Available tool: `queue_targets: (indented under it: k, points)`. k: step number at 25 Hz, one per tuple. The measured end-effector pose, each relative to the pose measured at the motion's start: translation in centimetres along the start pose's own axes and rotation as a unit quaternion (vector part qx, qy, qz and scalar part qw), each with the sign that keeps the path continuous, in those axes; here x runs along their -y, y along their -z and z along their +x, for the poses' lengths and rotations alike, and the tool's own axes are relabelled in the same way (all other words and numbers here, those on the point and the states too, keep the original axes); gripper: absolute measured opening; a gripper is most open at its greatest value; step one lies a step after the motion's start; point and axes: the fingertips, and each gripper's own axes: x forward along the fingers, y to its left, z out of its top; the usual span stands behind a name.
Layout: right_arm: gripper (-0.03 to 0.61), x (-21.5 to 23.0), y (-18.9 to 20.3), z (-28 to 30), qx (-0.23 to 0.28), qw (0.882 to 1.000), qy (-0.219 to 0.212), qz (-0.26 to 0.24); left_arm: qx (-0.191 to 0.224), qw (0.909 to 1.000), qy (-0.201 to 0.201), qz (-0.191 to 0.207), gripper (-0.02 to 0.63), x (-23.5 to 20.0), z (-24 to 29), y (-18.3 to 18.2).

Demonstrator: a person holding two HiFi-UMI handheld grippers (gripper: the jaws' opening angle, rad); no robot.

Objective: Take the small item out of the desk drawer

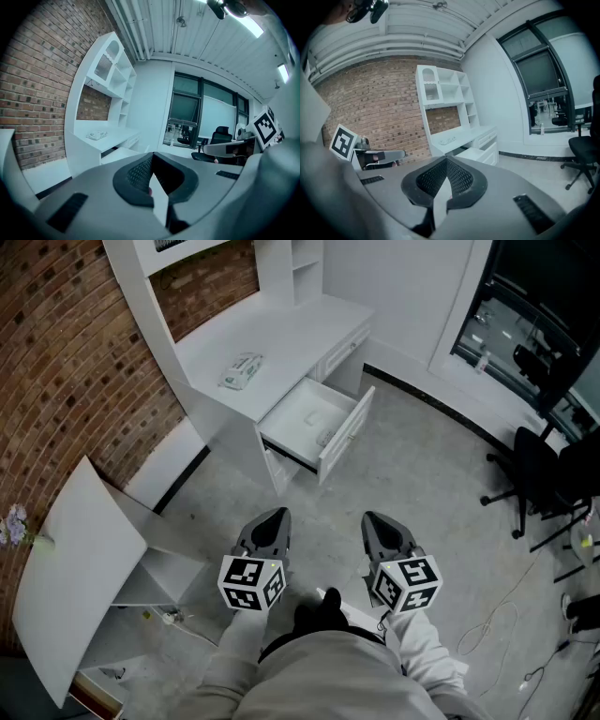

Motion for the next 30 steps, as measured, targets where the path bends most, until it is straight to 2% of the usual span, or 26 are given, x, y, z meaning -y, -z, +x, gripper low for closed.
queue_targets:
  k: [5,16,21,30]
  points:
    - [0.026,1.4,-0.5,0.1,-0.003,1.0,-0.002,-0.025,0.004,1.0,-0.005,0.002,0.017,1.0,1.5,-0.4]
    - [0.026,3.6,-1.9,0.6,0.021,0.999,-0.003,-0.03,0.006,1.0,0.0,-0.002,0.017,1.8,3.8,-0.4]
    - [0.028,5.1,-3.7,1.7,0.038,0.998,-0.003,-0.055,0.011,0.9998,-0.011,0.014,0.017,1.4,5.4,-1.3]
    - [0.031,6.8,-5.9,3.0,0.053,0.996,-0.012,-0.07,0.034,0.9985,-0.035,0.023,0.017,1.6,7.0,-3.7]
